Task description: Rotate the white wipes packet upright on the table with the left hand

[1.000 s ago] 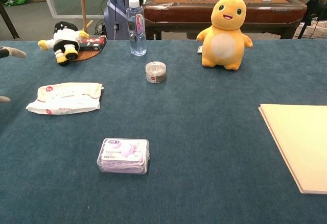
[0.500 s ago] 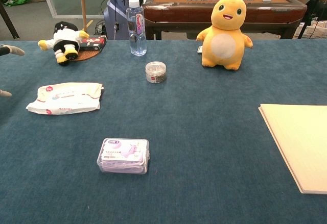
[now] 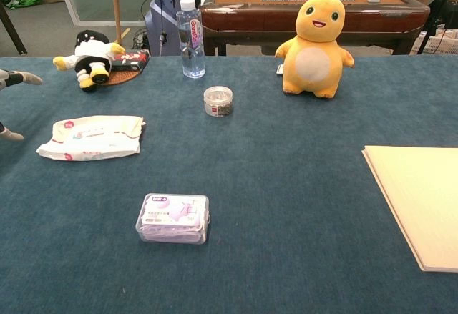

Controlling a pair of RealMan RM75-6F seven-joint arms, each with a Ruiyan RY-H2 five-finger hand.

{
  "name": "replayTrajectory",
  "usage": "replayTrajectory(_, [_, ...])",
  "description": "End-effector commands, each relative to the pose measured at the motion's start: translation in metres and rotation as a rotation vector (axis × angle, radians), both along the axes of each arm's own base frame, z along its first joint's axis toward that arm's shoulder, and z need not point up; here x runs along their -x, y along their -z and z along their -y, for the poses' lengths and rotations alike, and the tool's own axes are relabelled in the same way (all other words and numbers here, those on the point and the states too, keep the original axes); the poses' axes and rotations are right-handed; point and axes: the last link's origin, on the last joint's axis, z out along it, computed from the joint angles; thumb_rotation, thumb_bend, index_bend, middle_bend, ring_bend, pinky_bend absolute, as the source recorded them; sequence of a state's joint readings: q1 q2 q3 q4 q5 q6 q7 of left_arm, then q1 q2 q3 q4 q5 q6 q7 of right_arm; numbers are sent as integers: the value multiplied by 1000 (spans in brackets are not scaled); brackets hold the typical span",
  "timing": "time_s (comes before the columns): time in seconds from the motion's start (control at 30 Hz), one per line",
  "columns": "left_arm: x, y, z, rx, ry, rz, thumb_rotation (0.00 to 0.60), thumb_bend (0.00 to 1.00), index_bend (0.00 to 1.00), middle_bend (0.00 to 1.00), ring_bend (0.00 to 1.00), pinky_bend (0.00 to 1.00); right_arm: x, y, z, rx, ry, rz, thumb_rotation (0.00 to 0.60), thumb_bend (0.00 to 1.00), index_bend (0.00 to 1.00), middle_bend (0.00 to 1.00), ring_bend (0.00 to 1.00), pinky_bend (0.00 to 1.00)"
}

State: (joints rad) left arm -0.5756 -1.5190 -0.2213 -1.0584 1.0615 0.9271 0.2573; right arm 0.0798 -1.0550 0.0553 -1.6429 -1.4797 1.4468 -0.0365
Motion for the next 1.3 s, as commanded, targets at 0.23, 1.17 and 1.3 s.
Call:
replayTrajectory(0.23, [-3, 8, -2, 12, -2, 18, 600, 27, 86, 0, 0, 0, 1, 0, 1, 0, 6, 1, 600, 206, 294, 299, 242, 495])
replayTrajectory(1.17, [-56, 51, 4, 93, 108, 82, 600, 27, 86, 0, 0, 0, 2, -5, 1, 11, 8, 9, 600, 206, 294, 300, 242, 496])
replayTrajectory(1.3, [-66, 59, 9, 109, 134, 90, 600, 27, 87, 0, 0, 0, 2, -6, 1, 13, 8, 11, 600, 206, 294, 300, 242, 495])
